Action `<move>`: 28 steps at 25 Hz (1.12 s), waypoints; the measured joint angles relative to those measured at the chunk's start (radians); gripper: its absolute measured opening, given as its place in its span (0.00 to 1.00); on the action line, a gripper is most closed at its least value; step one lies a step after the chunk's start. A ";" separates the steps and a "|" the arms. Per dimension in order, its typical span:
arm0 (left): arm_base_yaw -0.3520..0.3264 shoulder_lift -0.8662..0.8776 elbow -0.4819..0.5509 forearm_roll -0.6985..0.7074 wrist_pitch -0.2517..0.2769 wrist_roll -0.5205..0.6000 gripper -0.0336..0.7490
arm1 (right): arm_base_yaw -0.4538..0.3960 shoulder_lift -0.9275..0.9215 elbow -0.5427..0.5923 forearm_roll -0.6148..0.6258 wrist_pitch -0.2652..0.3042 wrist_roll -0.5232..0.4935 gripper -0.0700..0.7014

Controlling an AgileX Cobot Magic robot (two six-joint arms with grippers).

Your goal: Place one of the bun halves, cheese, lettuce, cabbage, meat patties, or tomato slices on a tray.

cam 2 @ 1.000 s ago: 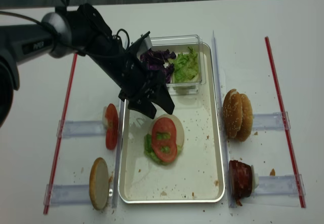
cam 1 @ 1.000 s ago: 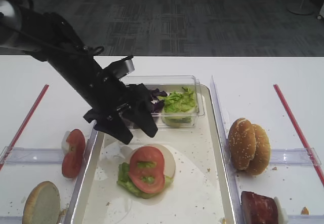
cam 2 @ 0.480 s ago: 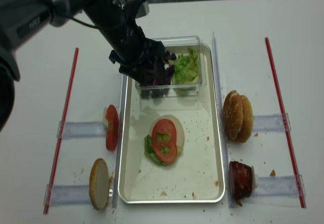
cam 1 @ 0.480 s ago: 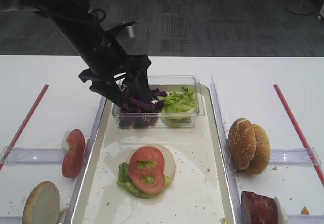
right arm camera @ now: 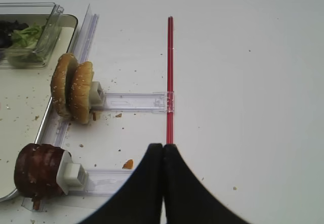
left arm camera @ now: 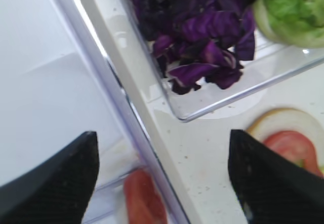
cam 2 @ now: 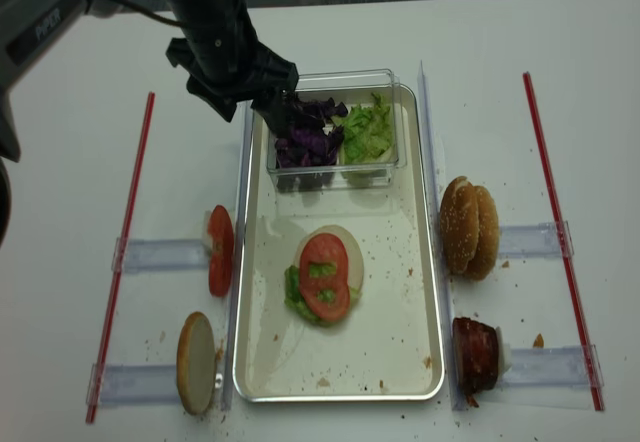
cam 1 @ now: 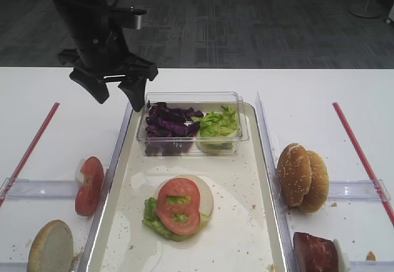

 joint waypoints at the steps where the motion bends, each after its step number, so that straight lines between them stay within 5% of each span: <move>1: 0.000 0.000 0.000 0.024 0.002 -0.007 0.67 | 0.000 0.000 0.000 0.000 0.000 0.000 0.14; 12: 0.011 -0.002 0.000 0.093 0.004 0.021 0.67 | 0.000 0.000 0.000 0.000 0.000 0.000 0.14; 28: 0.271 -0.001 0.000 0.093 0.005 0.033 0.67 | 0.000 0.000 0.000 0.000 0.000 -0.002 0.14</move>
